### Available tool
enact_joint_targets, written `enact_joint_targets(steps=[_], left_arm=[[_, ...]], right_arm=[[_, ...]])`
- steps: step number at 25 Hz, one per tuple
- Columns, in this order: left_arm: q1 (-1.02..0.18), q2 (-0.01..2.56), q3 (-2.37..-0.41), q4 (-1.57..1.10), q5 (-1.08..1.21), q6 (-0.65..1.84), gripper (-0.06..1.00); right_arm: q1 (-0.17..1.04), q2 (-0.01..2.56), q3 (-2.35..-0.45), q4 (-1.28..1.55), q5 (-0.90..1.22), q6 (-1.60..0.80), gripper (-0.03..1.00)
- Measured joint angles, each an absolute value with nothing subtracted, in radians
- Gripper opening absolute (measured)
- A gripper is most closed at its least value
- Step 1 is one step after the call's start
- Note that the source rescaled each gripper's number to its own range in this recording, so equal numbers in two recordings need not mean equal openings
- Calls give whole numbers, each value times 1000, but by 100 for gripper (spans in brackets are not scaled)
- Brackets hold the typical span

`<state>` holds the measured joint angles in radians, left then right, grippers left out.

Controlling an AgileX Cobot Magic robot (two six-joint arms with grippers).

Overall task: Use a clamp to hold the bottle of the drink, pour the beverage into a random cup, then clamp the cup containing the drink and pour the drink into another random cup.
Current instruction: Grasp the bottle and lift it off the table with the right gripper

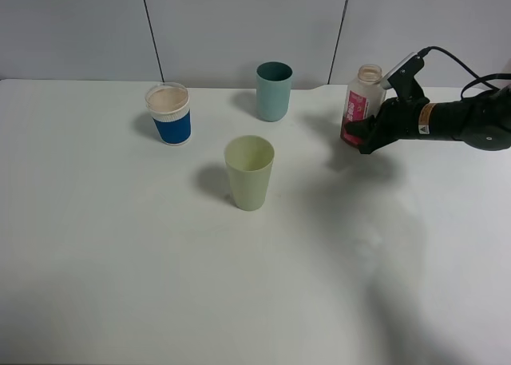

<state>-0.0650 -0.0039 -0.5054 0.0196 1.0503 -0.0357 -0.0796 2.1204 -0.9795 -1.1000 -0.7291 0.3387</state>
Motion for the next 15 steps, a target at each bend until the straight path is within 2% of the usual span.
enact_joint_targets(steps=[5,15], left_arm=[[-65,-4,-505,20,1050,-36,100],[-65,-4,-505,20,1050,-36,100]], right_arm=[[-68,2114,-979,-1097,-721,365,0],[54,2044,-982,-964,-636,341,0]])
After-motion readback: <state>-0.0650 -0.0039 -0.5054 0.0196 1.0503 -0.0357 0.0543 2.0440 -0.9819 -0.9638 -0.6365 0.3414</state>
